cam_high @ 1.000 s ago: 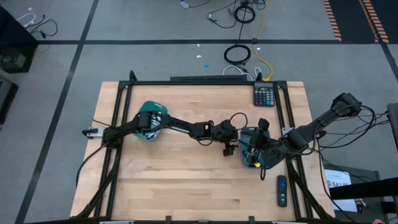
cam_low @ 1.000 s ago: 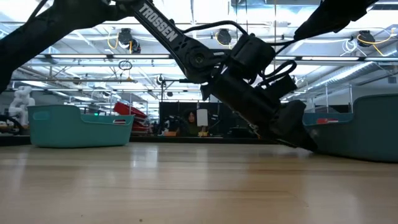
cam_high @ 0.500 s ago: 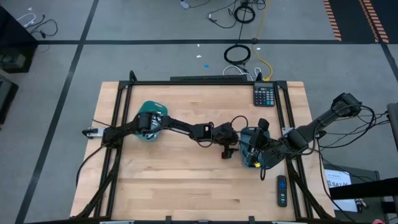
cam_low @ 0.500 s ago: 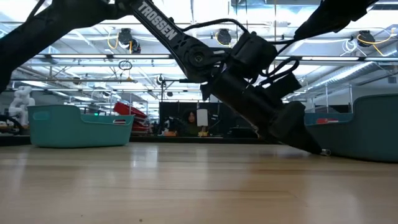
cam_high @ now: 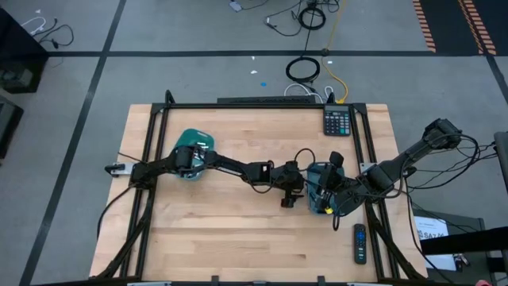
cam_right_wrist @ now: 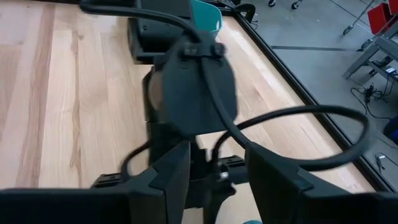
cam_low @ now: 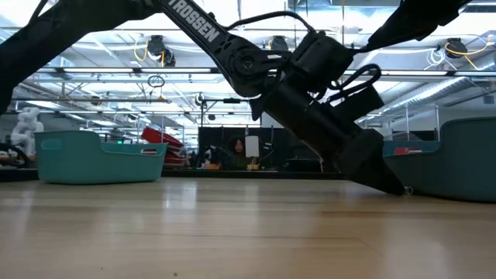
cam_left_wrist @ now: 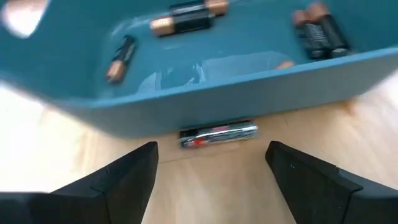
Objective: Sort batteries
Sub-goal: Put the silver battery into the green bin
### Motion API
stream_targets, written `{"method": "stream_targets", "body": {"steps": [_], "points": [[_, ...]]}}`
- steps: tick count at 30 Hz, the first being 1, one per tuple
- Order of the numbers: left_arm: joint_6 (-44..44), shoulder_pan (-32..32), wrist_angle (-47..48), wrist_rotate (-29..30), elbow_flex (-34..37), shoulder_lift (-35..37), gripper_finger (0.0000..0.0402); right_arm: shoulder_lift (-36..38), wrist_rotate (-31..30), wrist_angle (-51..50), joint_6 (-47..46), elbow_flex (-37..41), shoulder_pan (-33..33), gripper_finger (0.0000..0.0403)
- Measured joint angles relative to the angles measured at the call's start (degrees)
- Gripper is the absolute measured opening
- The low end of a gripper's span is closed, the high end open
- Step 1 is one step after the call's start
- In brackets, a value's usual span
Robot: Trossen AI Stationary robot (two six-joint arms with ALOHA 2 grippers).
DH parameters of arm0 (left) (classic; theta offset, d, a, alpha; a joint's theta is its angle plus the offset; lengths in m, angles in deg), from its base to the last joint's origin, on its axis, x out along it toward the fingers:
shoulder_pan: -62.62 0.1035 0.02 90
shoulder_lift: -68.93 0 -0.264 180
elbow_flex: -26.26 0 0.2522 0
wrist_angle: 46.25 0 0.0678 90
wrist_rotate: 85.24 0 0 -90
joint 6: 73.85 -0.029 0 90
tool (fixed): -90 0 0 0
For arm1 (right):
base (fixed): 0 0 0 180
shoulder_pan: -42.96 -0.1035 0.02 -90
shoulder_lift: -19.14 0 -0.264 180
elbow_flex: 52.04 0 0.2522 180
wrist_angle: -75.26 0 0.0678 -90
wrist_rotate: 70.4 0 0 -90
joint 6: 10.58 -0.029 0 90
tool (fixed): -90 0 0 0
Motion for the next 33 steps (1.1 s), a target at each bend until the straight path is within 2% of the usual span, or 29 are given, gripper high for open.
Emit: {"method": "stream_targets", "body": {"steps": [4, 10, 16, 21, 25, 30, 33], "points": [[-4.22, -1.19, 0.27, 0.03, -0.55, -0.04, 0.0317, 0.00, 0.01, 0.04, 0.00, 0.00, 0.00, 0.0146], [-3.81, -1.98, 1.95, -0.80, -1.08, 0.17, 0.0318, -0.13, 0.01, 0.04, -0.67, 0.00, 0.00, 0.0146], [-0.68, -3.04, 18.99, 2.06, -0.86, 5.99, 0.0318, -3.11, 0.49, 2.18, -3.26, 0.00, 1.53, 0.0146], [-1.36, -3.95, 28.84, 3.54, 0.88, 13.03, 0.0318, -7.30, 6.86, 9.28, 1.24, -0.06, 6.17, 0.0146], [0.19, -5.03, 28.40, 4.26, 9.80, 19.20, 0.0318, -7.78, 10.26, 9.00, 1.95, 0.09, 6.42, 0.0146], [4.38, -6.07, 19.00, 7.35, 26.50, 26.57, 0.0318, -6.15, 8.34, 8.16, 0.21, -3.49, 4.90, 0.0146], [8.15, -6.65, 15.84, 9.27, 35.58, 32.06, 0.0318, -7.91, 10.20, 6.50, -0.49, -4.93, 5.96, 0.0146]]}}
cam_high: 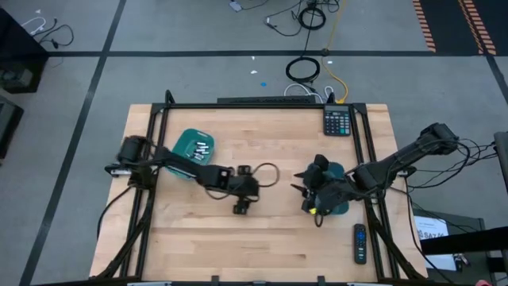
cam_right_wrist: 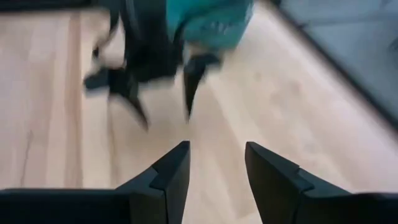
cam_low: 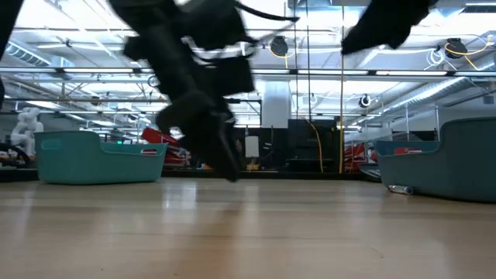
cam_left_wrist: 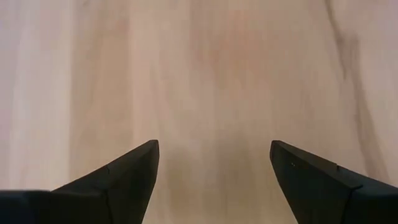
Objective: Sort batteries
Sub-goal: Put the silver battery into the green bin
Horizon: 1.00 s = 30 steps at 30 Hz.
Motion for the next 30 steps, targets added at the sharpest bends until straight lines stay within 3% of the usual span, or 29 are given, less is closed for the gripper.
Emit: {"method": "stream_targets", "body": {"steps": [5, 9, 15, 21, 26, 30], "points": [[5.81, -2.54, -7.20, 6.73, 13.32, 10.75, 0.0318, -4.97, 12.30, -3.84, -1.83, -2.52, 5.06, 0.0146], [10.52, -5.01, -13.73, 12.20, 20.76, 19.74, 0.0318, -11.61, 21.90, -13.65, -0.97, -8.76, 10.83, 0.0146], [14.28, -9.55, -17.92, 20.08, 25.93, 28.40, 0.0317, -23.72, 24.96, -29.55, 6.53, -19.12, 14.92, 0.0150], [13.90, -14.27, -19.56, 27.01, 26.30, 29.24, 0.0317, -33.02, 30.76, -35.06, 13.73, -20.17, 16.09, 0.0197], [13.85, -15.17, -20.73, 27.98, 26.27, 28.92, 0.0318, -38.86, 33.41, -39.64, 14.98, -20.14, 17.58, 0.0242], [13.79, -15.45, -21.34, 28.28, 26.24, 28.92, 0.0318, -41.22, 35.24, -39.53, 17.14, -20.14, 18.22, 0.0255]]}}
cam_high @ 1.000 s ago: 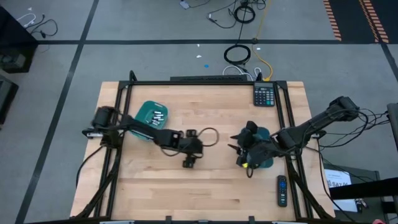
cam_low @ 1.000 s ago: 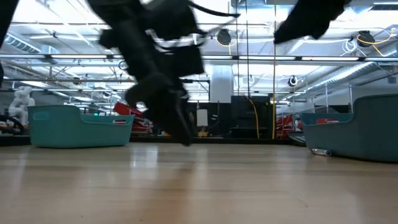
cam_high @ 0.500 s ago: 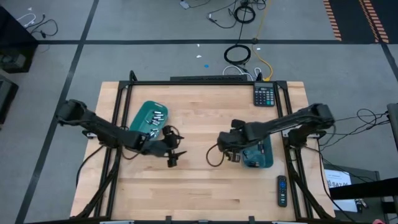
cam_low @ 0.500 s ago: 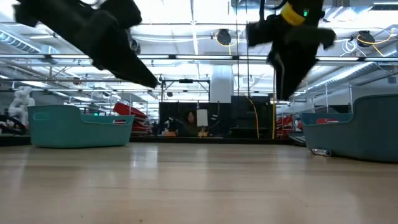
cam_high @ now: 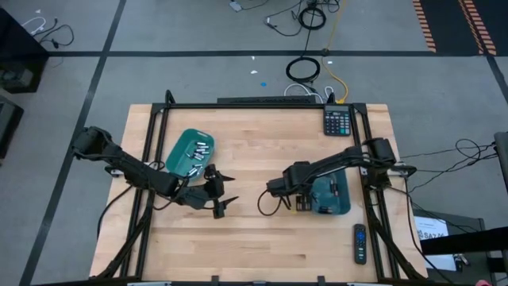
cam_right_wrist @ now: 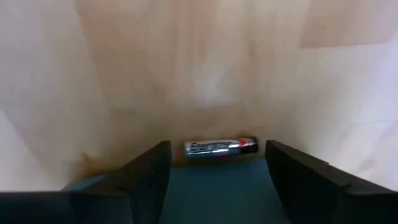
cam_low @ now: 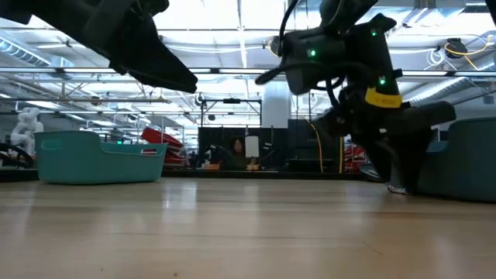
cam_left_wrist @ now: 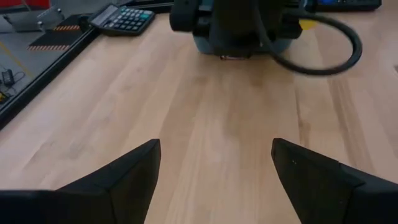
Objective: Sort batteries
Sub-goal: Put the silver battery into the green bin
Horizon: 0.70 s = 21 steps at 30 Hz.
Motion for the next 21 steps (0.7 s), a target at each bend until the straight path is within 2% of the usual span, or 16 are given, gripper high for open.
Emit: {"method": "stream_targets", "body": {"steps": [6, 11, 14, 19, 21], "points": [[0.05, -0.07, 0.19, 0.01, 0.00, 0.00, 0.0318, -2.29, 3.26, -1.02, 2.00, 0.00, 1.20, 0.0240], [0.02, -0.07, 0.42, 0.01, 0.00, 0.00, 0.0318, -2.93, 2.97, -0.09, 2.88, -0.07, 1.54, 0.0204], [0.01, -0.07, 1.22, 0.02, 0.00, 0.00, 0.0318, -2.96, 3.06, 0.85, 4.24, -0.04, 1.54, 0.0162], [0.07, -0.07, 2.86, 0.04, 0.00, 0.00, 0.0318, -2.96, 2.78, 2.66, 6.33, -0.02, 0.86, 0.0046], [0.08, 0.00, 3.06, 0.10, 0.00, 0.00, 0.0318, -2.92, 2.73, 3.28, 7.29, 0.00, 0.76, 0.0016]]}}
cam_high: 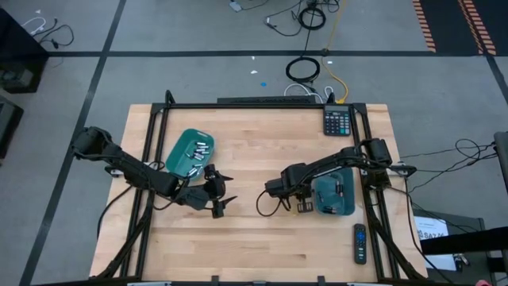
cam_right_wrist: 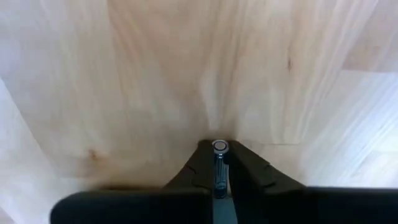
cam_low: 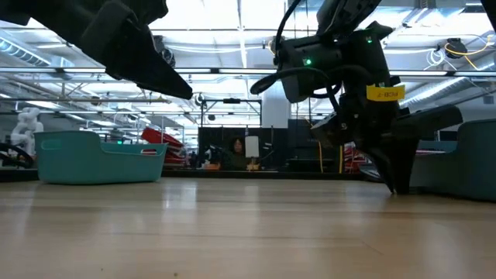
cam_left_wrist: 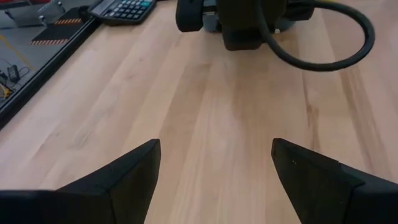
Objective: Sort batteries
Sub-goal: Put the silver battery into the green bin
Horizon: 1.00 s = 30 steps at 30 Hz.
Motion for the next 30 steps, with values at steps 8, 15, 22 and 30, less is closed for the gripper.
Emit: {"method": "stream_targets", "body": {"steps": [8, 15, 22, 30], "points": [[0.01, 0.00, 1.62, 0.14, 0.00, 0.00, 0.0318, 0.25, -1.75, 2.49, 0.47, 0.02, -0.26, 0.0009], [-0.01, 0.04, 1.43, 0.14, 0.00, 0.00, 0.0318, 3.77, -6.96, 6.55, 0.07, -1.53, -0.79, 0.0004], [3.45, 1.23, 4.26, 0.14, -0.04, 0.00, 0.0318, 11.67, -9.91, 15.86, 1.19, -3.61, -0.54, 0.0003], [3.68, 1.51, -6.18, 0.19, -0.05, -2.85, 0.0318, 17.03, -9.25, 48.29, 5.96, -3.71, 0.32, 0.0003]]}}
